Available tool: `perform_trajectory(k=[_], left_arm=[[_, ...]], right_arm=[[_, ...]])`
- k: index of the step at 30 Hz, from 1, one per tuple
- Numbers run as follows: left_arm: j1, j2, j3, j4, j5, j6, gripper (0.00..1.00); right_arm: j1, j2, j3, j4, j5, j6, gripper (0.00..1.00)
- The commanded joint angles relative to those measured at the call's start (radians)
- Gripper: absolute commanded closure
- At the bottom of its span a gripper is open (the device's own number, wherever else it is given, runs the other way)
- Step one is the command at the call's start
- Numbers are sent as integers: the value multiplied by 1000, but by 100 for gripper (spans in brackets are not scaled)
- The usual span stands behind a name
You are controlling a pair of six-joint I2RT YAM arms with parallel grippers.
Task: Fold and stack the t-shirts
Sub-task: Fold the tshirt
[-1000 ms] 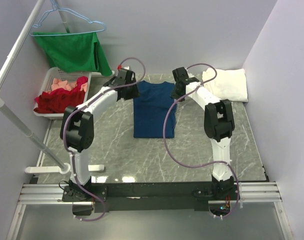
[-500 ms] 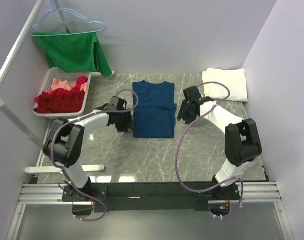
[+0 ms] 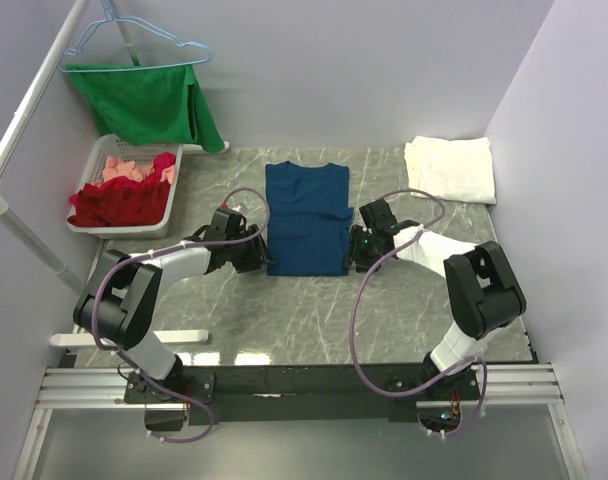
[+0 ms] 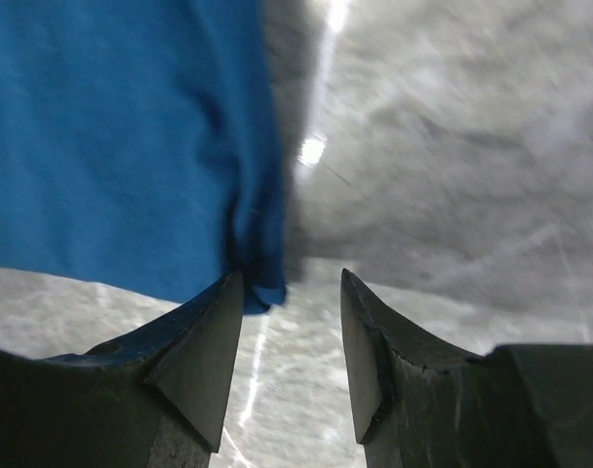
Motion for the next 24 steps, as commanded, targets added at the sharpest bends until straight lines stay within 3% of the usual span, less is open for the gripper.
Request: perform_trajectory(k=[1,10,24], left_arm=[[-5,34,42,67,-42,-9,47],[-7,109,73,65,-25,-3,47],[-19,151,60,39,-25,-3,49]], right_arm=[[-2,22,28,95,-54,-22,49],[-2,50,16,104,-95,-5,51],[4,-128,-67,58,-14,9,55]])
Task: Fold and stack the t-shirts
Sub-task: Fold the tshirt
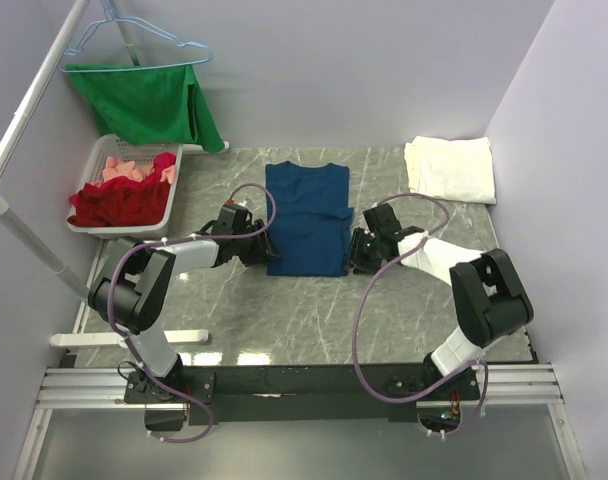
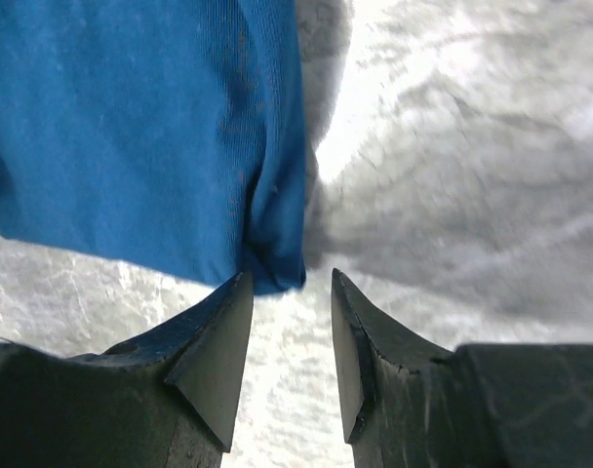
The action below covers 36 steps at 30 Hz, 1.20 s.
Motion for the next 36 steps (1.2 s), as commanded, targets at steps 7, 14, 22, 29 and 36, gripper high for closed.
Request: perform_trajectory(k=[7,14,22,29,36], left_arm=[[-20,32,-16,-59,-25,12,49],[-28,29,-16,-63,-28,9,48],[-29,24,-27,-69,-33,13,48],[-29,28,-26,-67,-33,15,49],[-28,33,-19,-70,-33,16,49]], right_arm=[[7,-76,11,-27,31,-14,54],[18,-1,22,-1,2,-28,54],[59,2,49,-9,46,-29,53],[136,-44,89,-86,224,-32,45],[154,2,132,-104,238,-26,45]])
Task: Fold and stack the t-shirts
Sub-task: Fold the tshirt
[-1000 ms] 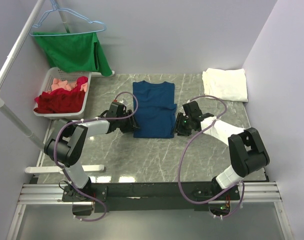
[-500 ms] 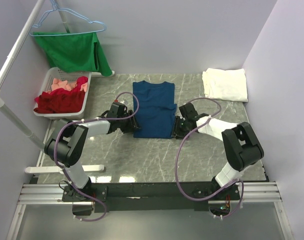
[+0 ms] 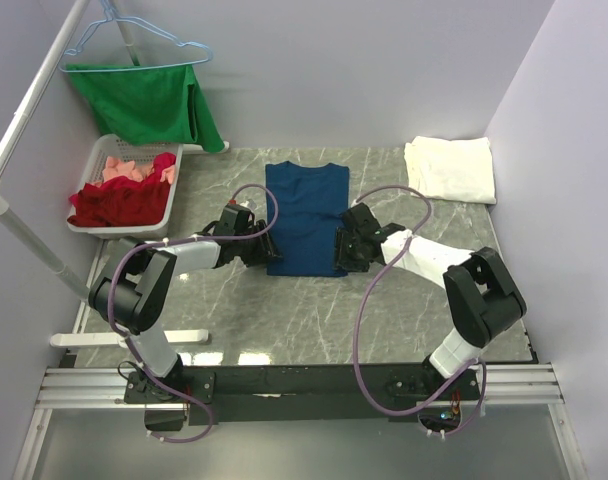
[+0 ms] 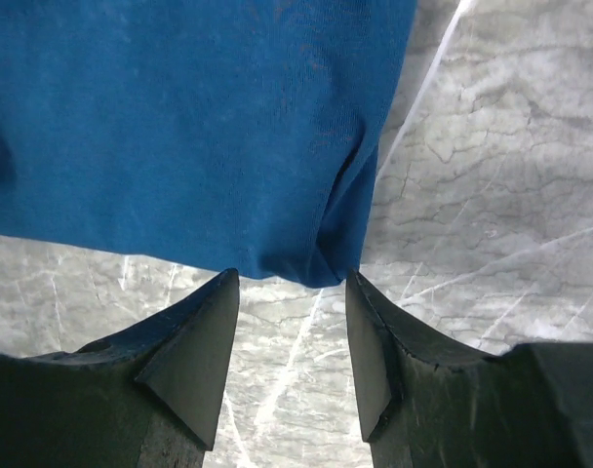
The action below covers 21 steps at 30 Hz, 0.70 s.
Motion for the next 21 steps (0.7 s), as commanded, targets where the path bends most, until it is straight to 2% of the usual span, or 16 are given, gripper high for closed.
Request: perform_trajectory(k=[1,14,16,21], left_arm=[[-12,33,-18,-76,-25,18,49],[-12,5,-42,-84,-28,13,49],[-11,2,-47,-87,-27,15,49],[-12,-19,-62,-120,-37,11,51]], right_arm=[[6,7,47,-14,42,-3,45],[0,101,7,20,29,13,47],[-2,110,-2,38,23,16,50],[-2,135,2,38,11,22,64]])
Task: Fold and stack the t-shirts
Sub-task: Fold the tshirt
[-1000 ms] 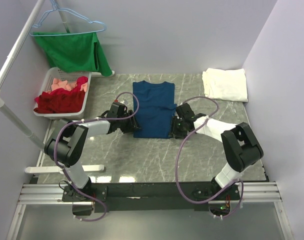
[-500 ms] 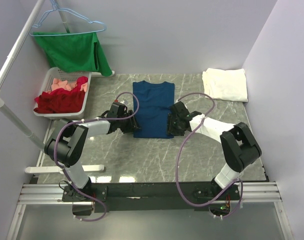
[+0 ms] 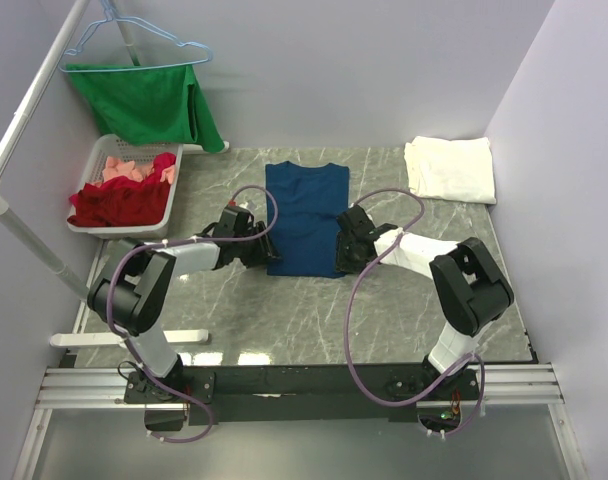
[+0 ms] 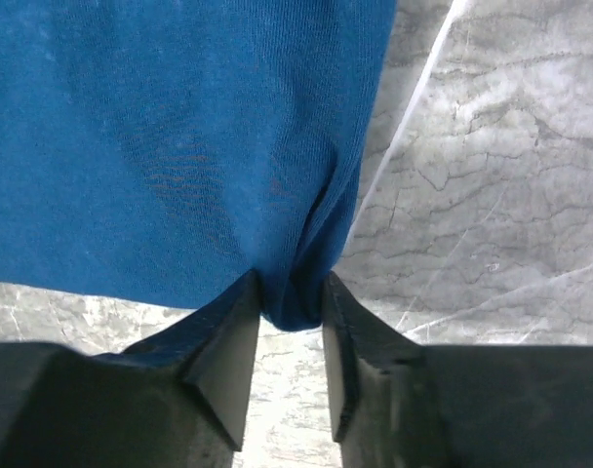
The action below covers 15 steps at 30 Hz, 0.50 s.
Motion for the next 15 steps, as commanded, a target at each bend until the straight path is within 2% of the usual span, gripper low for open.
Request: perform_trajectory(k=[1,11,15], left_arm=[[-12,-23,-50,-133,-39,10,51],[-12,-68,-88,-158,-39,0,51],[-12,-51,-87,-140,-22,-5,57]], right_arm=[[-4,43,-14,11,-4,14,65],[-4,56,-19,12,5,32,66],[-4,71,-8,-9,32,57,68]])
